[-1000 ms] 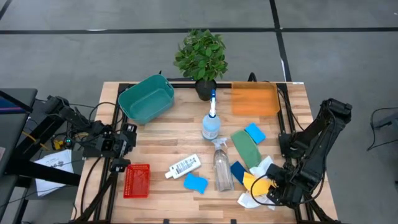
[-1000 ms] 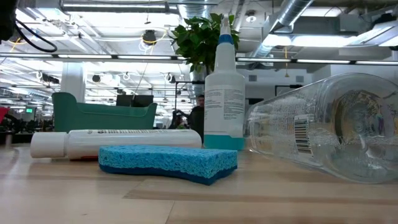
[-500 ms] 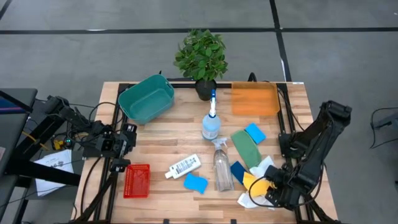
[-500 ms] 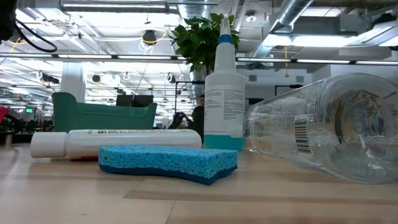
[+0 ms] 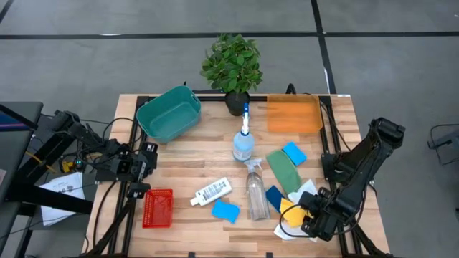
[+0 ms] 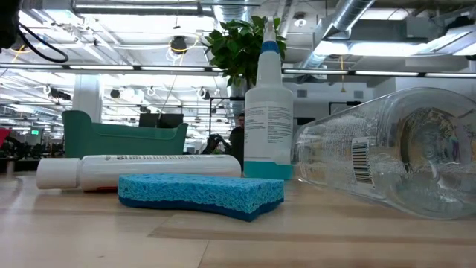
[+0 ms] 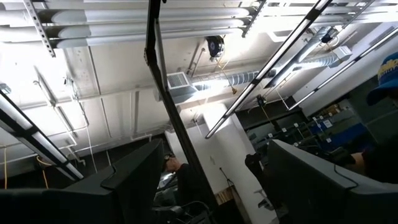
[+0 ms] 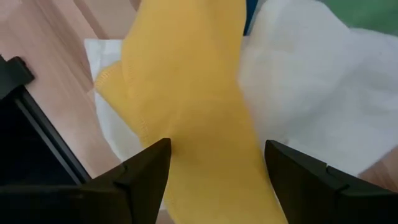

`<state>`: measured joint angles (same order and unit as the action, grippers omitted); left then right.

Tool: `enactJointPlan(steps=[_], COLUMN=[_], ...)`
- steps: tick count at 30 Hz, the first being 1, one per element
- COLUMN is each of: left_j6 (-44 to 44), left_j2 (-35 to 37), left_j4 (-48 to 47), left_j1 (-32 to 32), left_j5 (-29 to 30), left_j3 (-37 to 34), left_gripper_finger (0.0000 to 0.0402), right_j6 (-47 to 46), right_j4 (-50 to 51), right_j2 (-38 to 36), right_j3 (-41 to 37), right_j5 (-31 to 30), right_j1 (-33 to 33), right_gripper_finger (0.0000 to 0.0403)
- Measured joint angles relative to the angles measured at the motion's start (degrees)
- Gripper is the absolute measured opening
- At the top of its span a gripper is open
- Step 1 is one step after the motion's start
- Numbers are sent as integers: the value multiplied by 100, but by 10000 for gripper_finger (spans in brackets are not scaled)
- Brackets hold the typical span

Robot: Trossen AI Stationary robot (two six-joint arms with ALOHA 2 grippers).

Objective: Pick & Place Kitchen Items
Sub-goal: Put the yellow towel into the green bin

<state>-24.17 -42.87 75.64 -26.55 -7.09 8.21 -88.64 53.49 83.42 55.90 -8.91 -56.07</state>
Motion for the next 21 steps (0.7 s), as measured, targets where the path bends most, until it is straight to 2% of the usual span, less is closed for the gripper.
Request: enactJointPlan(steps=[4, 8, 21], left_j6=[0, 0, 0], left_j2=[0, 2, 0], left_j4=[-7, -9, -13], left_j1=[-1, 0, -2], left_j5=[0, 2, 1], left_j3=[0, 0, 0], left_gripper_finger=[285, 285, 285], right_j6=[14, 15, 217], right_j4=[-18, -24, -128], right_j2=[1, 11, 11], right_j3=[0, 0, 0], right_j5=[-1, -2, -11], right_j1=[0, -11, -157], right_gripper_finger=[244, 209, 10])
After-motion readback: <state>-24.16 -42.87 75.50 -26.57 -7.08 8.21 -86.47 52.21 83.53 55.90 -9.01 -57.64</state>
